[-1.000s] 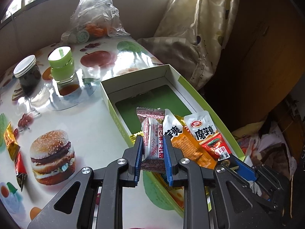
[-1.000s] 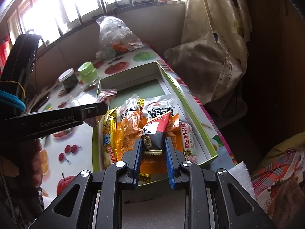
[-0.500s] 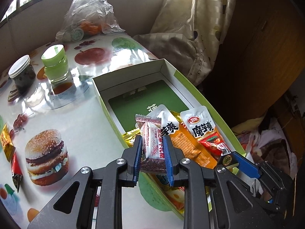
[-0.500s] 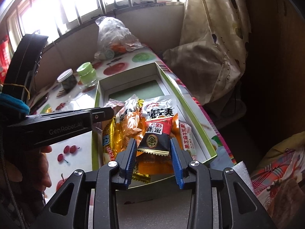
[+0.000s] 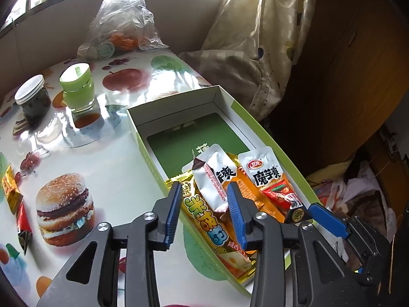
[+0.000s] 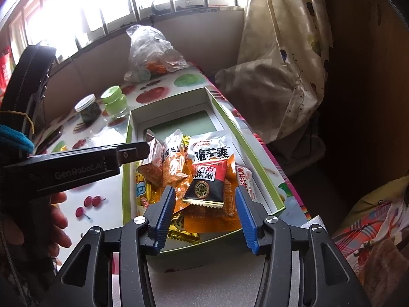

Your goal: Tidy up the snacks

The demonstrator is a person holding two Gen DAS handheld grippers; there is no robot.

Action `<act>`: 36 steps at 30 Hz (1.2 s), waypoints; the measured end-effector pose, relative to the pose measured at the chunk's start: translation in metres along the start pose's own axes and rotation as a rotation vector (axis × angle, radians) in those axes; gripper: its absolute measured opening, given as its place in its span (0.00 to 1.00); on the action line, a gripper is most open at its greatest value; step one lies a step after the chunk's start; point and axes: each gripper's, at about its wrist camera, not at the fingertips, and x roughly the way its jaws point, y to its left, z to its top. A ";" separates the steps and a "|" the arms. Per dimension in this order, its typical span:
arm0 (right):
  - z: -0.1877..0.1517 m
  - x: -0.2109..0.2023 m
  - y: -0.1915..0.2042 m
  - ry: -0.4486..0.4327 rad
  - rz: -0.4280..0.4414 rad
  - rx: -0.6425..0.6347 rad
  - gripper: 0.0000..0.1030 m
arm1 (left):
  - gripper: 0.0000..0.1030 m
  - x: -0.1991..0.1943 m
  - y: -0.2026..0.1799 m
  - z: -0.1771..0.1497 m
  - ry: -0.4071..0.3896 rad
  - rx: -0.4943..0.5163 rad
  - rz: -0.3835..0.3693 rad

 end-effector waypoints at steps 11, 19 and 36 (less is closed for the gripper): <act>0.003 -0.015 0.006 -0.037 -0.007 0.007 0.52 | 0.39 -0.030 0.006 -0.006 -0.040 -0.002 0.019; 0.003 -0.024 0.022 -0.052 0.005 -0.020 0.52 | 0.39 -0.051 0.016 -0.013 -0.068 -0.018 0.043; 0.005 -0.022 0.072 -0.057 0.087 -0.079 0.52 | 0.39 -0.094 0.070 -0.036 -0.116 -0.110 0.124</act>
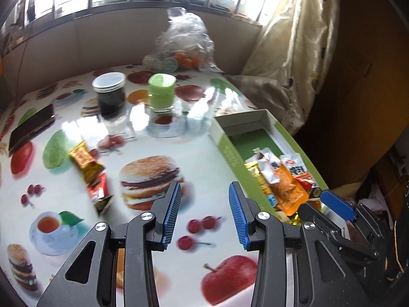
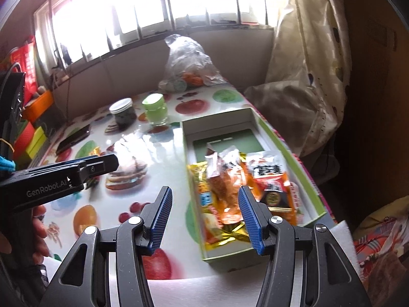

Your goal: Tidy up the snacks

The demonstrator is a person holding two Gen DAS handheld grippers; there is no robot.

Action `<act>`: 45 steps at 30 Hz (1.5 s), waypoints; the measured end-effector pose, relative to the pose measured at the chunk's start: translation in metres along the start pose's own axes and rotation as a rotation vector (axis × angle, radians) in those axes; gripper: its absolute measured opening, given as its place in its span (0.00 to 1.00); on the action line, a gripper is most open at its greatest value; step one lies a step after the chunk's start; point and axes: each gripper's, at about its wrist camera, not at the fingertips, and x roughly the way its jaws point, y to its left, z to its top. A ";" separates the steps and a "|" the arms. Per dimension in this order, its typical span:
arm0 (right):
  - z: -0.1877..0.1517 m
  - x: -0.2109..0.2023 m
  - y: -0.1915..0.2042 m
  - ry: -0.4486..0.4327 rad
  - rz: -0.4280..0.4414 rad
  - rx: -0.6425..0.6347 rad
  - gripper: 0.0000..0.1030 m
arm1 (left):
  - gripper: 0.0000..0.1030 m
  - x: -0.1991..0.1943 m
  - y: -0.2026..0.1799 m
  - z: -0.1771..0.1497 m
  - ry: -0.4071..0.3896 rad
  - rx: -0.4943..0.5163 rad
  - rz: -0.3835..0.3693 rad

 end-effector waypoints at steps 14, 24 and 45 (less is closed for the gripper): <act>0.007 0.024 0.045 0.027 0.084 -0.060 0.52 | 0.39 -0.014 0.072 -0.011 -0.022 -0.127 0.076; 0.014 0.050 0.076 0.067 0.132 -0.106 0.52 | 0.39 -0.019 0.117 -0.018 -0.029 -0.195 0.124; 0.022 0.127 0.176 0.176 0.298 -0.248 0.52 | 0.39 -0.011 0.197 -0.022 -0.013 -0.307 0.177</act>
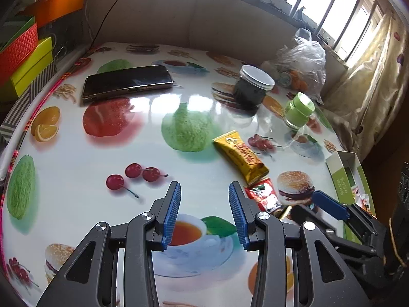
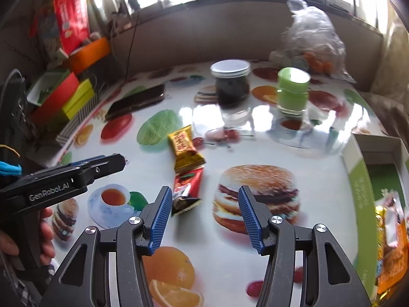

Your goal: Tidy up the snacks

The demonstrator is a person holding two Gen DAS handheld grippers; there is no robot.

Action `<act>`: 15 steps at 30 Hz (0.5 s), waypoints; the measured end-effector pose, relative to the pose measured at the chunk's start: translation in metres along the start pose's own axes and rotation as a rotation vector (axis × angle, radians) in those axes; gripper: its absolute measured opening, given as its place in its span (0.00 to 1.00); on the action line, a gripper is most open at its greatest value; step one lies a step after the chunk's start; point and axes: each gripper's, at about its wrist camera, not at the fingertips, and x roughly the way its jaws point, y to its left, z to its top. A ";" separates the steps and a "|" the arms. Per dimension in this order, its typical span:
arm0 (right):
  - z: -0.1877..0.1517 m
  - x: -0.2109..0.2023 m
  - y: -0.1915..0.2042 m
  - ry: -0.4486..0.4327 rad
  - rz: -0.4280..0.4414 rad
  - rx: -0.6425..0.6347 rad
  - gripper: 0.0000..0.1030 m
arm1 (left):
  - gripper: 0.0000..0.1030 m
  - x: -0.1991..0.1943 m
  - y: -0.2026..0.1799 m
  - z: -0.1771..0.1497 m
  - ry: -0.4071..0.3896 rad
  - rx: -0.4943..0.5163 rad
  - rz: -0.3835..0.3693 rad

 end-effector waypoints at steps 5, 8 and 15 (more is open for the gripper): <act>0.000 0.019 0.011 0.040 -0.006 -0.038 0.52 | 0.39 0.003 0.006 0.000 0.005 -0.013 0.001; 0.000 0.027 0.014 0.052 -0.021 -0.054 0.52 | 0.39 0.005 0.008 0.000 0.011 -0.015 -0.001; -0.002 0.034 0.009 0.062 -0.059 -0.054 0.52 | 0.39 0.011 0.004 0.000 0.023 -0.009 -0.012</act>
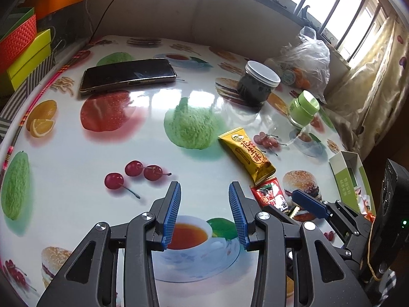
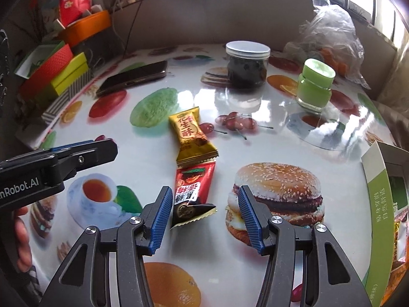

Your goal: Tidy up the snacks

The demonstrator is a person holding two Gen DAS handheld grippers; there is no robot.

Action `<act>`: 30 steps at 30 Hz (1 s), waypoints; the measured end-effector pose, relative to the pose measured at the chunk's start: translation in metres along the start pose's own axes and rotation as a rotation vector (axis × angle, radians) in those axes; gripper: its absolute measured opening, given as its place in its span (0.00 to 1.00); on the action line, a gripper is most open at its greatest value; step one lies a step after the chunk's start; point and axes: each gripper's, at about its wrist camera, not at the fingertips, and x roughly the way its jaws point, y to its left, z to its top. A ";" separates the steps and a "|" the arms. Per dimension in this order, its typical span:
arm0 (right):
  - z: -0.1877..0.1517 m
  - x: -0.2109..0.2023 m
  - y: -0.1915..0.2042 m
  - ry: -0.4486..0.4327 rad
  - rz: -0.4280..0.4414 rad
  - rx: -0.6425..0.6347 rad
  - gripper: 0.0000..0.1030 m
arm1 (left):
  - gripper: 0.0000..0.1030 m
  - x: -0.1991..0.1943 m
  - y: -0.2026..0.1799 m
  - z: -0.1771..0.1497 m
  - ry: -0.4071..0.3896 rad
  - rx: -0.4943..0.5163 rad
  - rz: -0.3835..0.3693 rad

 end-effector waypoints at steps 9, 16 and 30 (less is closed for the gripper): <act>-0.003 -0.002 -0.010 -0.020 0.021 0.022 0.32 | 0.39 0.009 -0.005 0.004 0.015 0.007 0.002; -0.007 -0.006 -0.022 -0.034 0.019 0.056 0.24 | 0.39 0.017 -0.015 0.013 0.021 0.013 -0.012; -0.022 -0.023 -0.060 -0.051 -0.034 0.173 0.23 | 0.39 0.049 -0.049 0.034 0.061 -0.013 -0.044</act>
